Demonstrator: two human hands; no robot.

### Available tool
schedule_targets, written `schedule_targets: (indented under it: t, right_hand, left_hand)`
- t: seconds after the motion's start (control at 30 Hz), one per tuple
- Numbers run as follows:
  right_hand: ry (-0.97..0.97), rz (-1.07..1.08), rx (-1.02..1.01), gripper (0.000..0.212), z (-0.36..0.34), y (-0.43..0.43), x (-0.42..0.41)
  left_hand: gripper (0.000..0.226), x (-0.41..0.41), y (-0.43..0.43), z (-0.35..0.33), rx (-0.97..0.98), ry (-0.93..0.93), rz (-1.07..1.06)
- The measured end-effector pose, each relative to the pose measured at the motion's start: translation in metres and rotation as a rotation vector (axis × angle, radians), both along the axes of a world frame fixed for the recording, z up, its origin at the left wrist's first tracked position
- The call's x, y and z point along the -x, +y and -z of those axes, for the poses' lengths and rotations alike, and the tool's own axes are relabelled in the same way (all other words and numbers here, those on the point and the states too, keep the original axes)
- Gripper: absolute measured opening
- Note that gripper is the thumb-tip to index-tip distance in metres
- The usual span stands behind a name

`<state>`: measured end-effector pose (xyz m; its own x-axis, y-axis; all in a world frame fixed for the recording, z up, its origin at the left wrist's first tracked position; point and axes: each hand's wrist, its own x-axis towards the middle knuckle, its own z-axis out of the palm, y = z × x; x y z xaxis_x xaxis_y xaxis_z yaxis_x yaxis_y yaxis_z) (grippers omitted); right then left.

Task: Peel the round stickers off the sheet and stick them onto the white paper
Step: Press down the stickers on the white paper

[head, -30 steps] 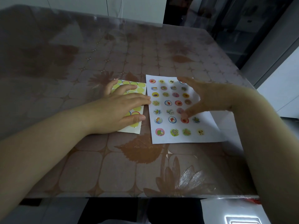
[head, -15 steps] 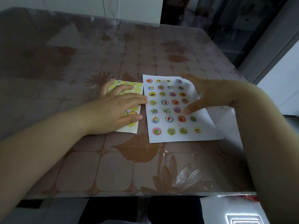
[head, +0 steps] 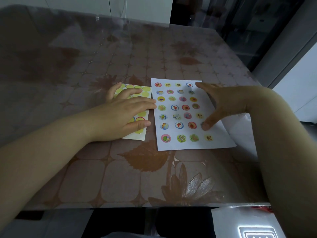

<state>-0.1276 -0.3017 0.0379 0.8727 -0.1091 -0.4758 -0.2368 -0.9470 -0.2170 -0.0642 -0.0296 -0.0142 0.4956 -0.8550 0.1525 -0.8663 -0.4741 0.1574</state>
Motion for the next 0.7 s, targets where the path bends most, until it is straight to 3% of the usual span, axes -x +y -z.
schedule_targets:
  t: [0.1,0.23,0.33,0.4,0.5,0.63,0.7]
  right_hand:
    - [-0.011,-0.020,-0.081,0.132,-0.001,-0.003,0.003]
    - [-0.053,-0.009,-0.246,0.093,-0.004,-0.008,0.006]
    - [-0.039,-0.011,-0.076,0.130,-0.002,-0.004,0.002]
    - [-0.031,-0.003,-0.050,0.140,-0.001,-0.004,0.001]
    - [-0.057,-0.022,-0.086,0.133,-0.001,-0.005,0.000]
    - [-0.107,0.043,-0.186,0.107,0.001,-0.003,-0.002]
    - [-0.124,0.068,-0.213,0.110,0.005,-0.006,-0.005]
  left_hand:
    - [0.068,0.001,0.000,0.000,-0.001,-0.004,-0.004]
    - [0.068,0.001,0.000,0.000,-0.009,0.006,-0.007]
    - [0.068,0.001,0.000,0.000,-0.002,0.009,-0.008]
    - [0.068,0.001,-0.001,0.000,-0.002,0.006,-0.005]
    - [0.068,0.001,0.000,0.000,-0.002,0.005,-0.010]
    - [0.070,0.001,-0.001,-0.001,-0.010,0.001,-0.013]
    - [0.070,0.001,-0.001,-0.001,-0.008,0.004,-0.012]
